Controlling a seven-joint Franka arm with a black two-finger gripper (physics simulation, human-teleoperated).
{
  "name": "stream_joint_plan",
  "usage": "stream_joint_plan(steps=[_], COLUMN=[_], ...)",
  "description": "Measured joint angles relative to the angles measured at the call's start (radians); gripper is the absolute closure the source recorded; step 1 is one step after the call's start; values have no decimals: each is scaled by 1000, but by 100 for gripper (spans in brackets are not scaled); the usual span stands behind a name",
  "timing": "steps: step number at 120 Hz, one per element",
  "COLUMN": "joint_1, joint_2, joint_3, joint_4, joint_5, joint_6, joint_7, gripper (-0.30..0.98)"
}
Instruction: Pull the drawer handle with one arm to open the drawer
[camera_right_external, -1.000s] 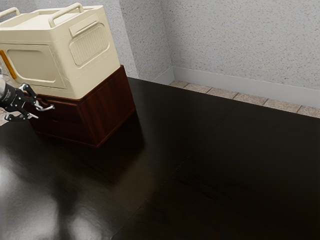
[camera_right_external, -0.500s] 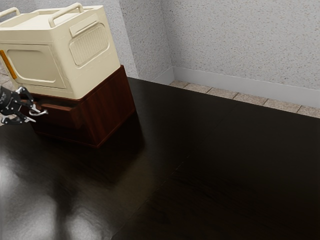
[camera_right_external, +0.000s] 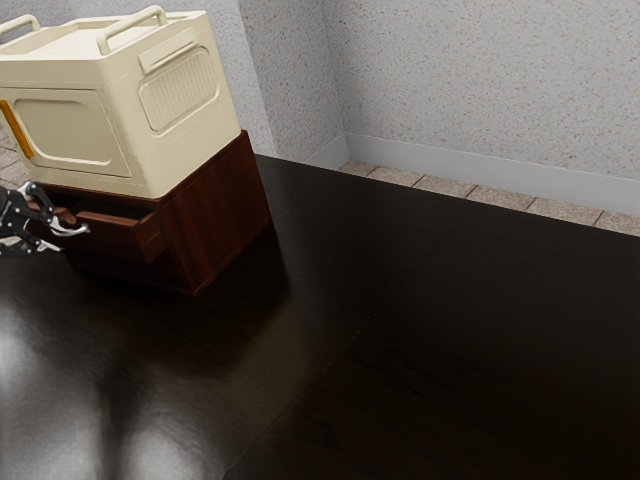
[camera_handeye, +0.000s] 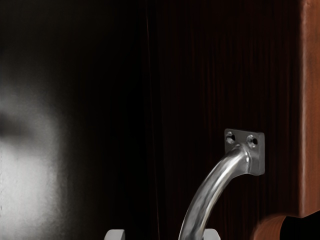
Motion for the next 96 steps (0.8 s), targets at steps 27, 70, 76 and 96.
stream_joint_plan(steps=[27, 70, 76, 96], joint_1=[2, 4, 4, 7], joint_2=[-35, -42, -42, -50], joint_3=[8, 10, 10, 11], joint_4=[-24, -38, -40, -49], joint_5=[-1, 2, 2, 2], joint_6=[-13, -34, -34, -41], joint_7=[2, 3, 3, 6], gripper=[60, 61, 61, 61])
